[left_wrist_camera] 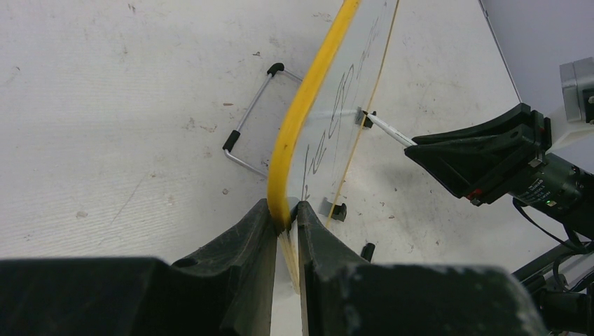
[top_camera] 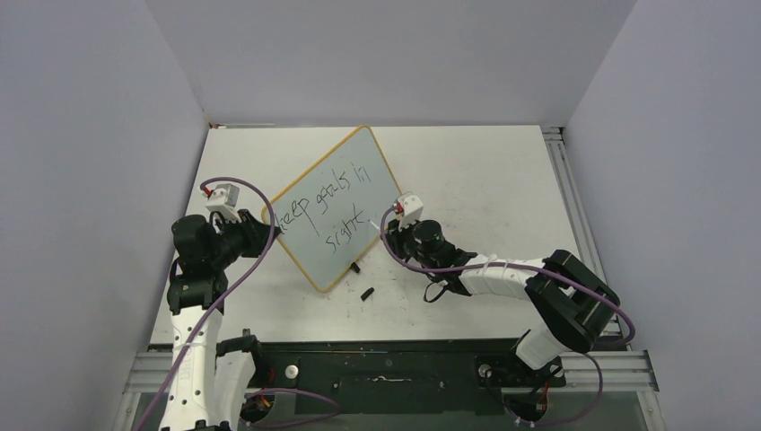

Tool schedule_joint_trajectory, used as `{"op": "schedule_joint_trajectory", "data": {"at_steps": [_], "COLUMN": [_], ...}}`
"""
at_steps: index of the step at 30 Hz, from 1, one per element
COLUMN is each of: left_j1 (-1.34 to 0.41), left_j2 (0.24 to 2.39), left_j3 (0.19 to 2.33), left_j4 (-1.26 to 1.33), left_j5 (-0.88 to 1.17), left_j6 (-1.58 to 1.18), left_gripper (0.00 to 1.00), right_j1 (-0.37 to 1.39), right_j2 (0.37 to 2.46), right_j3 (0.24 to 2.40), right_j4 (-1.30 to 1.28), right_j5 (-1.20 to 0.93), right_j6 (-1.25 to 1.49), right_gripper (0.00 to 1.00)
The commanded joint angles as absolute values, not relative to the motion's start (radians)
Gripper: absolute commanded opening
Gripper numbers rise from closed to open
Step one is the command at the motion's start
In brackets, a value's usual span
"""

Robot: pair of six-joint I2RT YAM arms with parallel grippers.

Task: Write a sentence on the whiteboard
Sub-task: Write a sentence on the whiteboard, then put down the whiteboard on the whiteboard stand.

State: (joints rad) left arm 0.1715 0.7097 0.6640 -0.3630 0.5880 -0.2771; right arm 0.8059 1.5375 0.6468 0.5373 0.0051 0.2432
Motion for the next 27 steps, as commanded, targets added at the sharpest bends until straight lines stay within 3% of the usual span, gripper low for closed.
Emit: {"op": "schedule_joint_trajectory", "data": {"at_steps": [1,9,16,27], "left_j1": [0.170,0.169,0.167,0.168], "left_j2": [0.697,0.698,0.695,0.667], "left_j3": [0.680,0.680,0.681,0.709], "left_j4": [-0.347,-0.347,-0.348,-0.375], "left_j5": [0.588,0.589,0.588,0.532], "left_j6": [-0.265,-0.265,-0.265,-0.254], "left_gripper": [0.14,0.14,0.15,0.71], "right_j1": [0.806,0.805,0.805,0.804], "right_j2": [1.556,1.532,1.313,1.062], "right_j3": [0.690,0.684,0.669,0.667], "right_j4": [0.598,0.594,0.486,0.298], "right_j5": [-0.031,-0.020,0.091,0.143], "right_j6": [0.244,0.242,0.199,0.172], "right_gripper": [0.05,0.05,0.05,0.05]}}
